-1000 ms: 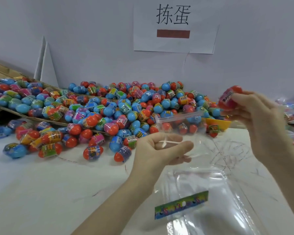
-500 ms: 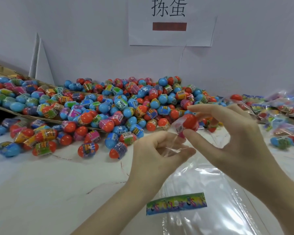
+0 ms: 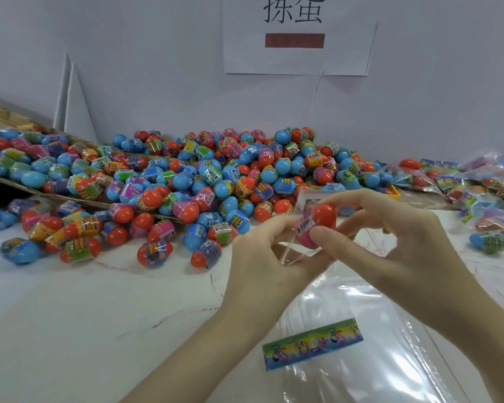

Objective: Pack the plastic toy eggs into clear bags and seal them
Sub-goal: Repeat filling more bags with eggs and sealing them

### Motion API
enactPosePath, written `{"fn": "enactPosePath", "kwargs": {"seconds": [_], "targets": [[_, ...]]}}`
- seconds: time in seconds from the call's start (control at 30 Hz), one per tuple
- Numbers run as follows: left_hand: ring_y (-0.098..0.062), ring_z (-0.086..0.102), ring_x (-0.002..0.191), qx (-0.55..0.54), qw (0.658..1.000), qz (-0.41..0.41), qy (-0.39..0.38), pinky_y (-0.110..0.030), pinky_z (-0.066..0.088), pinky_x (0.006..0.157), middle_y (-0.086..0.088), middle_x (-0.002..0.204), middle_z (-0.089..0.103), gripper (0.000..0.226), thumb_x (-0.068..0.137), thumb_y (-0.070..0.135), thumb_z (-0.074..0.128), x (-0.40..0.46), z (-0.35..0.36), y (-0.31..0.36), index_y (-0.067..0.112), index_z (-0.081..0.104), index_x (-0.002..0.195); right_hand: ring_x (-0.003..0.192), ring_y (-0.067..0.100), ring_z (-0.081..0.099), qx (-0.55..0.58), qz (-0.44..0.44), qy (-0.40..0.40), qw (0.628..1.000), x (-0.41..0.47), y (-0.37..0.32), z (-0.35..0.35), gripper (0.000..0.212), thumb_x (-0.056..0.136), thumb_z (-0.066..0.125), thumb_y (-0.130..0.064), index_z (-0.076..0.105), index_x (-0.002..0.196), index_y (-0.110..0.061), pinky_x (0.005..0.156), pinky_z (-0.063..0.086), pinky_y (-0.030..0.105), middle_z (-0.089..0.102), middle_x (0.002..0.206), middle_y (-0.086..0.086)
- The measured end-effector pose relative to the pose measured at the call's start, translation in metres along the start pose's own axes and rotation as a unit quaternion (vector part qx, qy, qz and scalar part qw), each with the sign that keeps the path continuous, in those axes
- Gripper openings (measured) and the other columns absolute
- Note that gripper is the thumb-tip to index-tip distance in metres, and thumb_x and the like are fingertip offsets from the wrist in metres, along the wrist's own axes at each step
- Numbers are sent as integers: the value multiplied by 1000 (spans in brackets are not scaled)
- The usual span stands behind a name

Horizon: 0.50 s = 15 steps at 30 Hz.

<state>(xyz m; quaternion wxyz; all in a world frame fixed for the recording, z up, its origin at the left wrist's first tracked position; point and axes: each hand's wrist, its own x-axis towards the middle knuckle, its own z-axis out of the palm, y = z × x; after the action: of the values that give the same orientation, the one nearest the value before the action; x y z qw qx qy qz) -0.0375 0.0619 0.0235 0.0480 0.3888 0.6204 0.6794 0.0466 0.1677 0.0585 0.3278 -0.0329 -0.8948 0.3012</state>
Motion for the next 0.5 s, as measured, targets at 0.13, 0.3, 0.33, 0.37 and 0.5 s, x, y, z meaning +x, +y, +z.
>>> {"fn": "enactPosePath", "kwargs": {"seconds": [0.13, 0.3, 0.33, 0.37, 0.5], "targets": [[-7, 66, 71, 49, 999, 17, -11, -17, 54, 63, 6, 78, 70, 31, 66, 17, 82, 0, -2, -4, 34, 64, 84, 73, 7, 56, -46, -17, -25, 998, 1, 1, -1, 34, 68, 50, -60, 66, 86, -36, 78, 44, 46, 62, 68, -20], [-19, 69, 74, 16, 996, -57, -68, -31, 58, 66, -4, 80, 72, 27, 55, 29, 81, 1, -2, -4, 33, 66, 77, 73, 20, 53, -176, -98, -30, 979, -2, 5, 1, 42, 78, 47, -52, 70, 100, -24, 67, 39, 44, 61, 73, -10], [-19, 70, 73, -7, 992, -92, -84, -28, 58, 63, -6, 80, 73, 33, 52, 31, 86, 2, -4, -4, 28, 67, 79, 76, 21, 54, -168, -98, -41, 980, -2, 5, 1, 46, 78, 46, -52, 67, 108, -24, 68, 38, 44, 61, 79, -11], [-17, 70, 69, -29, 986, -128, -101, -24, 56, 59, -7, 78, 73, 36, 53, 32, 85, 4, -6, -3, 21, 67, 82, 81, 19, 55, -151, -96, -51, 982, -2, 5, 2, 50, 78, 45, -54, 61, 115, -26, 71, 38, 43, 61, 85, -12], [-7, 67, 58, -63, 966, -198, -156, -18, 54, 56, 1, 69, 72, 11, 76, 7, 70, 7, -9, -1, 10, 69, 87, 89, 4, 50, -67, -72, -87, 991, -1, 7, 0, 41, 72, 48, -60, 47, 111, -47, 80, 39, 41, 58, 94, -26]]}}
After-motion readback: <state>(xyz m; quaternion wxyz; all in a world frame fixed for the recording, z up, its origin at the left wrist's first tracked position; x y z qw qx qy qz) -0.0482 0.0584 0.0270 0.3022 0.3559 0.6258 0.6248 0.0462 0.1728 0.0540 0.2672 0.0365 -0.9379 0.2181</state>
